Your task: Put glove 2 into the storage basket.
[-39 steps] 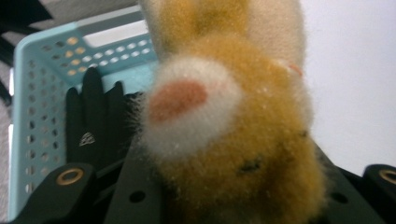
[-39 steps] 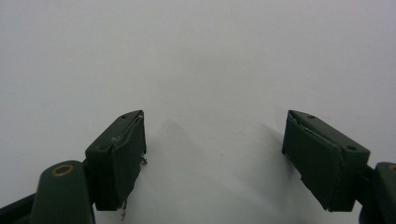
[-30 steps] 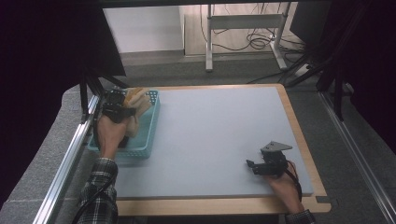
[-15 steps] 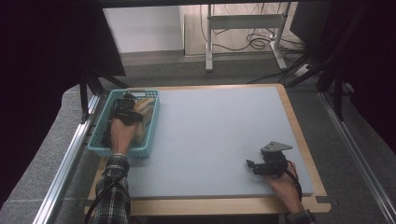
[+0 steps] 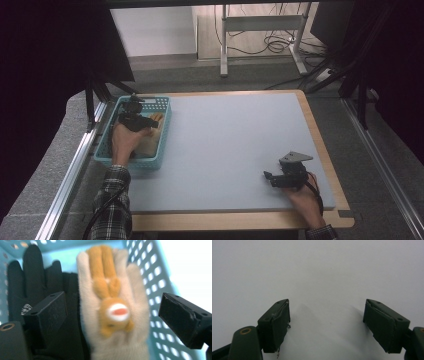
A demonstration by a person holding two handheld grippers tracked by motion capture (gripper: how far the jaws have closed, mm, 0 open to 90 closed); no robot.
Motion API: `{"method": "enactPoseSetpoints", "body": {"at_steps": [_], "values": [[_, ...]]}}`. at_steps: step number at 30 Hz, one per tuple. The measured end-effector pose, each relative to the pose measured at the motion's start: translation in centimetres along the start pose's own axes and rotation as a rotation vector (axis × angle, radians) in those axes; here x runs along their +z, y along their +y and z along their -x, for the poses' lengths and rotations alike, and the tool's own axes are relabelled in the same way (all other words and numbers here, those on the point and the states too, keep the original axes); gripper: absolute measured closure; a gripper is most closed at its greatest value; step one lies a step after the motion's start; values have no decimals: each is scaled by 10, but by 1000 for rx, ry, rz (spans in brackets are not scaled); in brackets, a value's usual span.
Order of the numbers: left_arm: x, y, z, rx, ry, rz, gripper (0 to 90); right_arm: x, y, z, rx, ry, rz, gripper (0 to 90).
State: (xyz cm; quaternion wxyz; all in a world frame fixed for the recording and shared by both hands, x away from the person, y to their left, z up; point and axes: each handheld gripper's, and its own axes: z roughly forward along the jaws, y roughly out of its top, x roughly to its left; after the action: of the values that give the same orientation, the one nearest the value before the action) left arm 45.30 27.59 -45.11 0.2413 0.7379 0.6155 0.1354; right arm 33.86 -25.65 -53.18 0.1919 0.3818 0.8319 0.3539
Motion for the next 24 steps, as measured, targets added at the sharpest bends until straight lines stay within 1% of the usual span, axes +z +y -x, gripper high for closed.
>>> {"method": "enactPoseSetpoints", "body": {"at_steps": [1,2,3,5,6,7,8,9,10,12,13,16,17,18,20,22,24], "values": [[-1,-1,0,3,1,6,126,0,0,0,0,0,0,210],[-1,-3,0,13,3,2,177,0,0,0,0,0,0,210],[1,-4,0,17,2,-6,254,0,0,0,0,0,0,210],[10,-8,-1,23,20,-37,382,0,0,0,0,0,0,210],[16,-10,-2,12,24,-44,437,0,0,0,0,0,0,210],[19,-11,-3,1,10,-45,469,0,0,0,0,0,0,210],[25,-13,-5,-22,-24,-46,526,0,0,0,0,0,0,210],[29,-13,-5,-39,-40,-50,526,0,0,0,0,0,0,210],[31,-13,-5,-42,-46,-53,532,0,0,0,0,0,0,210],[34,-12,-2,-51,-70,-56,541,0,0,0,1,0,0,210],[34,-11,0,-52,-80,-59,545,0,0,0,1,0,0,210],[37,-9,7,-37,-121,-72,555,0,0,0,1,0,0,210],[38,-9,10,-24,-118,-77,557,0,0,0,1,0,0,210],[39,-9,14,-6,-99,-80,558,0,0,0,1,0,0,210],[39,-10,15,7,-94,-78,558,0,0,0,0,0,0,210],[37,-10,11,-5,-98,-68,549,0,0,0,0,0,0,210],[33,-11,8,-6,-95,-53,505,0,0,0,0,-1,0,210]]}}
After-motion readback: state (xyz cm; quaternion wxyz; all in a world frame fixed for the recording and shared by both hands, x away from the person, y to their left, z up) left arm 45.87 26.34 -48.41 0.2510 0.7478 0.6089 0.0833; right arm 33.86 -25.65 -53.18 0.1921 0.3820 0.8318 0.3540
